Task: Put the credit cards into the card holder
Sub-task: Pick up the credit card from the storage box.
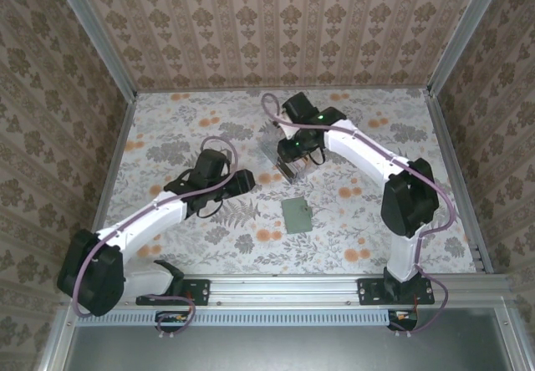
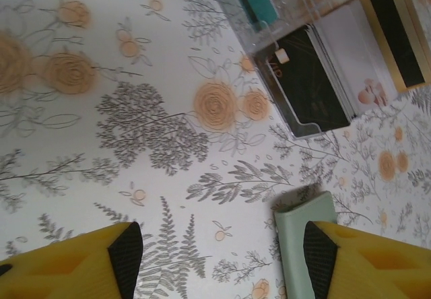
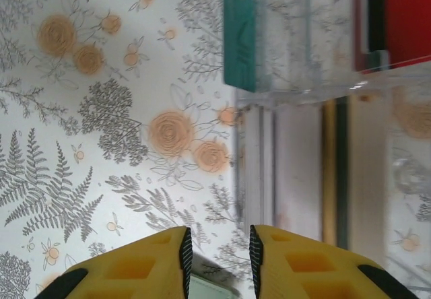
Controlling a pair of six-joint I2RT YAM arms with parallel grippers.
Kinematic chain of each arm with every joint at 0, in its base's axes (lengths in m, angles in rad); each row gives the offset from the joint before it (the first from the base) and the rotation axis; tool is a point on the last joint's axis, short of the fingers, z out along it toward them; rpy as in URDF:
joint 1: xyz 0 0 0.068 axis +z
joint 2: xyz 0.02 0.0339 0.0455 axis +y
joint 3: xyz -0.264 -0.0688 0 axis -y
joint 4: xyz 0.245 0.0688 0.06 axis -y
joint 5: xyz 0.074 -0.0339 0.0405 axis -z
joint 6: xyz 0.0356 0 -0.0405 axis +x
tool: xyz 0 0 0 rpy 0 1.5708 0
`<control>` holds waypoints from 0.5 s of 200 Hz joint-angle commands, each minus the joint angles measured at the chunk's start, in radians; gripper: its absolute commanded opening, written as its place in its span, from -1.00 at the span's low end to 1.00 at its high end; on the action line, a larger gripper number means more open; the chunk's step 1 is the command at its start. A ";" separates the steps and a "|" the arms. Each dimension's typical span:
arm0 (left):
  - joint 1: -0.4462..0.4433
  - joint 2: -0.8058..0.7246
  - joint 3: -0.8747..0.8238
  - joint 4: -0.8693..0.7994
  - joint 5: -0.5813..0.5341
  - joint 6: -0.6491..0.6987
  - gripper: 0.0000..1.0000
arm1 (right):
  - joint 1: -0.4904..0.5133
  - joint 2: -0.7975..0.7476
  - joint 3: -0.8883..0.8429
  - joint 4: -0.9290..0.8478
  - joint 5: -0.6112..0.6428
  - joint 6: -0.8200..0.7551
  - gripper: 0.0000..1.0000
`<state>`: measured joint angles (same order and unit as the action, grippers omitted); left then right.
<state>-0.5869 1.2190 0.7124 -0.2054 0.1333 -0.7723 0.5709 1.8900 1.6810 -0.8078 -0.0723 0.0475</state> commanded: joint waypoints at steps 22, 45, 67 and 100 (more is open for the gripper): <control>0.036 -0.069 -0.056 0.018 -0.020 -0.051 0.38 | 0.082 0.095 0.011 0.001 0.249 0.031 -0.34; 0.042 -0.087 -0.063 0.011 -0.024 -0.050 0.38 | 0.104 0.144 0.034 -0.004 0.311 0.041 -0.34; 0.042 -0.104 -0.076 0.012 -0.032 -0.056 0.39 | 0.123 0.178 0.051 -0.006 0.349 0.038 -0.29; 0.044 -0.122 -0.088 0.012 -0.039 -0.059 0.40 | 0.158 0.230 0.069 -0.014 0.478 0.025 -0.28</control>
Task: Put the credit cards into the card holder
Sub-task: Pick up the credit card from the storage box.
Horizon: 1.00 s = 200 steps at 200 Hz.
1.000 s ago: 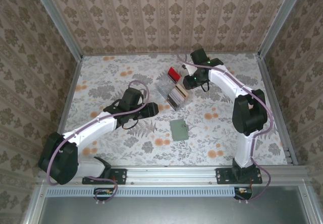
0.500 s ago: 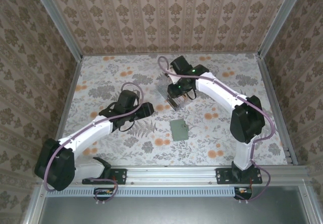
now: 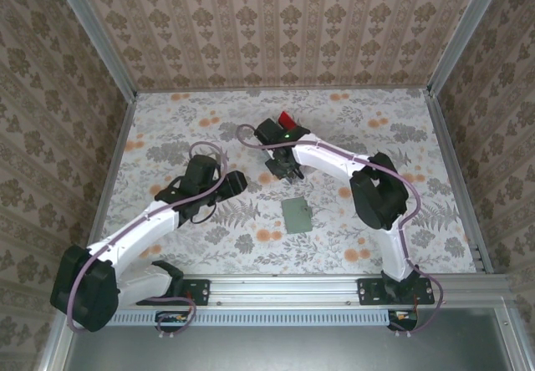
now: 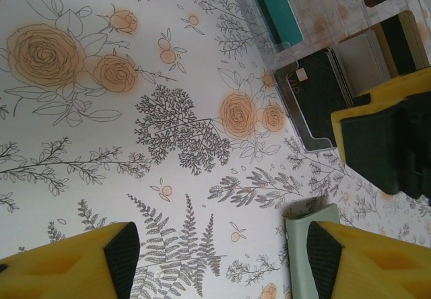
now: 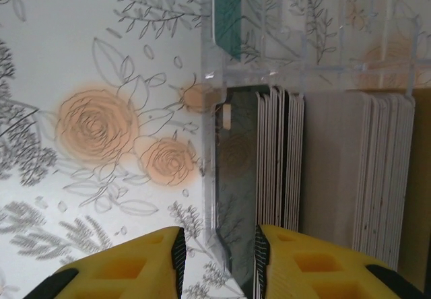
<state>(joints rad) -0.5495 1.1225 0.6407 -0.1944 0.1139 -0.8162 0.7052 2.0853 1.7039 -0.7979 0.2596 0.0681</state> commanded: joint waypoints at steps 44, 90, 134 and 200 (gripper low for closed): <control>0.008 -0.029 -0.030 0.012 -0.013 -0.024 0.41 | 0.050 0.063 0.049 -0.025 0.246 -0.002 -0.26; 0.010 -0.030 -0.035 0.016 -0.013 -0.026 0.41 | 0.068 0.093 0.047 -0.017 0.304 -0.017 -0.22; 0.010 -0.048 -0.051 0.013 -0.022 -0.034 0.41 | 0.079 0.095 0.025 0.002 0.348 -0.010 -0.16; 0.013 -0.059 -0.054 0.006 -0.026 -0.032 0.42 | 0.079 0.110 0.011 0.017 0.404 -0.017 -0.32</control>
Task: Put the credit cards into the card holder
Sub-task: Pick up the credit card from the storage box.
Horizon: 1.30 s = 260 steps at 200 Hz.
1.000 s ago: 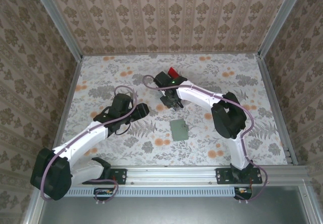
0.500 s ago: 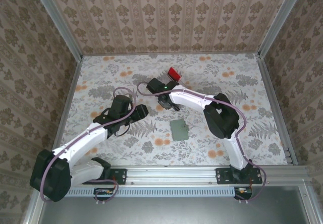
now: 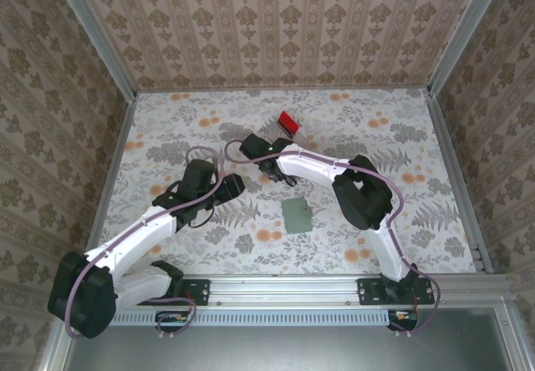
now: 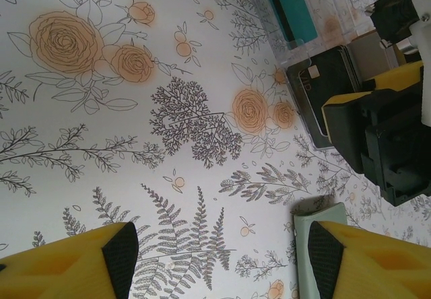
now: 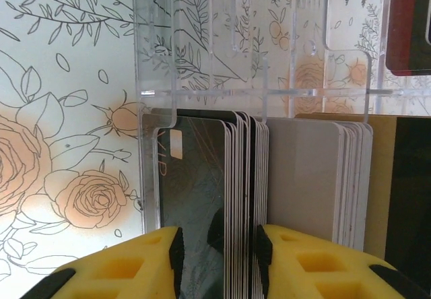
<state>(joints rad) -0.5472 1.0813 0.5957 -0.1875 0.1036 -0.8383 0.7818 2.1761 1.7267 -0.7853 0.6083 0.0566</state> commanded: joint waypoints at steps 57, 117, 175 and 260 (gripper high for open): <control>0.012 -0.020 -0.010 -0.006 -0.013 -0.010 0.43 | -0.004 -0.023 -0.029 0.028 0.084 -0.017 -0.41; 0.012 -0.012 -0.009 0.001 -0.011 -0.012 0.43 | -0.012 -0.046 -0.028 0.027 0.085 -0.024 -0.55; 0.013 -0.009 -0.010 0.002 -0.006 -0.011 0.43 | -0.014 -0.069 -0.031 0.018 0.065 -0.015 -0.68; 0.015 0.003 -0.001 0.008 0.004 -0.010 0.44 | -0.025 -0.133 -0.020 -0.016 -0.051 0.019 -0.86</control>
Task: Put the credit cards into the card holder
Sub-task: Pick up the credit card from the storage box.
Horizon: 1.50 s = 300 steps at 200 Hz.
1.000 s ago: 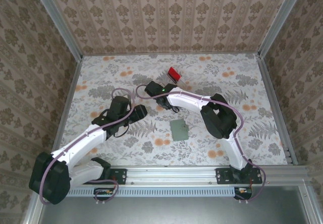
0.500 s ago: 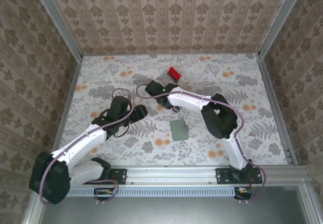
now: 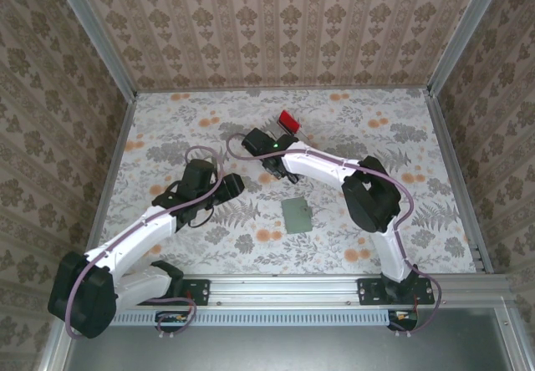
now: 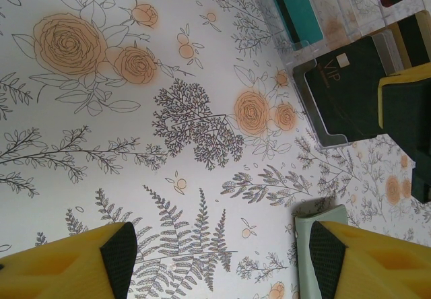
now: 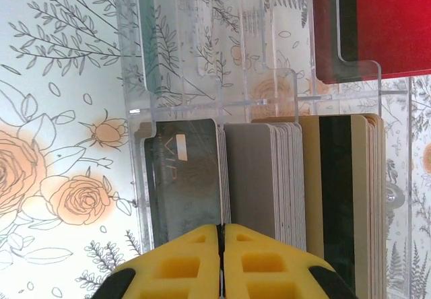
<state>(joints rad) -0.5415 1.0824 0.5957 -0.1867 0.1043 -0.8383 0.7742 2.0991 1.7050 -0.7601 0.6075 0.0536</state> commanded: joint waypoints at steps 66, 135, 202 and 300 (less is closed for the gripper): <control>0.012 0.057 0.023 0.045 0.070 -0.010 0.45 | -0.087 -0.104 0.015 -0.071 -0.359 0.118 -0.97; 0.038 0.150 0.073 0.155 0.244 -0.038 0.45 | -0.184 -0.251 -0.079 0.035 -0.633 0.272 -1.00; 0.079 0.282 0.108 0.514 0.459 -0.240 0.46 | -0.280 -0.497 -0.353 0.356 -1.000 0.579 -1.00; 0.068 0.425 0.186 0.842 0.595 -0.435 0.39 | -0.335 -0.619 -0.588 0.705 -1.193 0.898 -1.00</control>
<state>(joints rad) -0.4698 1.4933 0.7471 0.5751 0.6487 -1.2278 0.4496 1.5192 1.1595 -0.1955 -0.5037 0.8337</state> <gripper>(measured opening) 0.699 0.049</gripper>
